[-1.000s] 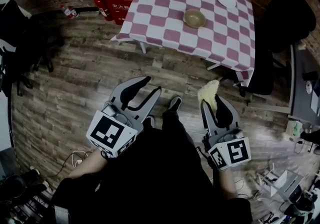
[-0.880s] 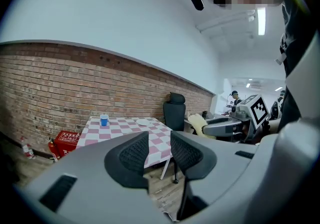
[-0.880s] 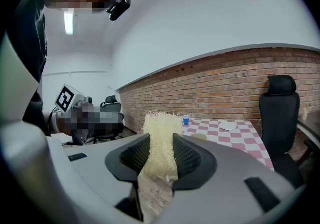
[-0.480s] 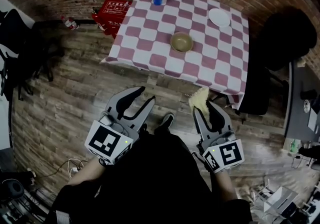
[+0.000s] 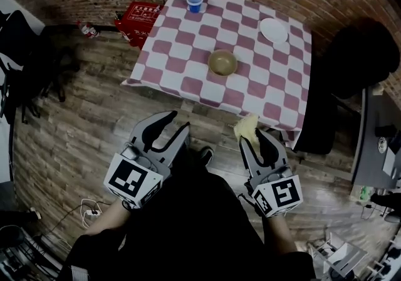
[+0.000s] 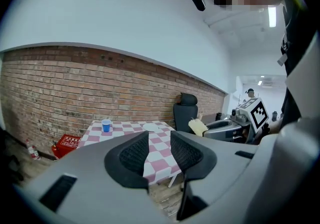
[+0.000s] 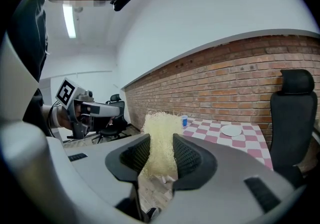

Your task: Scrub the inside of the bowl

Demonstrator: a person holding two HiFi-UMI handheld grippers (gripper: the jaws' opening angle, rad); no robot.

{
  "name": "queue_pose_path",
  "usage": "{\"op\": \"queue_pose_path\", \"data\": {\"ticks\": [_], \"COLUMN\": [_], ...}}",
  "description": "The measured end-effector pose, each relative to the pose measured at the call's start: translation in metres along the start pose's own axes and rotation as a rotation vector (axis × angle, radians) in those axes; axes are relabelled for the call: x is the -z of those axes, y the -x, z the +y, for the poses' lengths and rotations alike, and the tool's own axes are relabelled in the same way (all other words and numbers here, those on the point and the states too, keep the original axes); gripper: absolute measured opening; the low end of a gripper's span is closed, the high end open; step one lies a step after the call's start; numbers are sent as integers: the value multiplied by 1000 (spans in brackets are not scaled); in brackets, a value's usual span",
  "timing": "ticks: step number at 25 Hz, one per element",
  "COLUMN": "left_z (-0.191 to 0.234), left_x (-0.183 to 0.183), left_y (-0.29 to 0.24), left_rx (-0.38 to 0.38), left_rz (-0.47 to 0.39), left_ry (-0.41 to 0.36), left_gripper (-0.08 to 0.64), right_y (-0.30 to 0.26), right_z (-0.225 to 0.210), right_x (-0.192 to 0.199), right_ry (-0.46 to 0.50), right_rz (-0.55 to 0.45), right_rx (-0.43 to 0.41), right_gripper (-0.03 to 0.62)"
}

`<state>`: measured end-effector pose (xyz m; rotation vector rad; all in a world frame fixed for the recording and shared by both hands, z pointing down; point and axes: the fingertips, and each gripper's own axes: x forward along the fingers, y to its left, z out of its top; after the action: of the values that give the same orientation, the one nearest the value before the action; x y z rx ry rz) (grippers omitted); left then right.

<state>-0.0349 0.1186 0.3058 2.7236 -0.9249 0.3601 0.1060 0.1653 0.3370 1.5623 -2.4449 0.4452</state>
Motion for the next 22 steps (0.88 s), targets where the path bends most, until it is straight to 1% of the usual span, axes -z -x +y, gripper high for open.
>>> {"op": "queue_pose_path", "data": {"ticks": [4,8,11,15,18,22], "left_z": [11,22,39,65,88,122], "left_x": [1,1,3,7,13,23], "left_y": [-18,-41,-60,-90,-112,-142], "left_rx": [10,32,35,57,65,77], "left_rz": [21,30,46,81,104,127], "left_ry": [13,15,19,28,73,175], "left_gripper": [146,146,146,146,146,132], "right_y": [-14,-30,-49,-75,-99,-132], "right_z": [-13,-28,-42,-63,-77,-97], "right_x": [1,3,0,-2,-4,2], "right_ry": [-24,-28,-25,-6,1,24], "right_rz": [23,45,42,81,116,183], "right_rx": [13,26,40,64,79,101], "right_gripper": [155,155,155,155,155,155]}}
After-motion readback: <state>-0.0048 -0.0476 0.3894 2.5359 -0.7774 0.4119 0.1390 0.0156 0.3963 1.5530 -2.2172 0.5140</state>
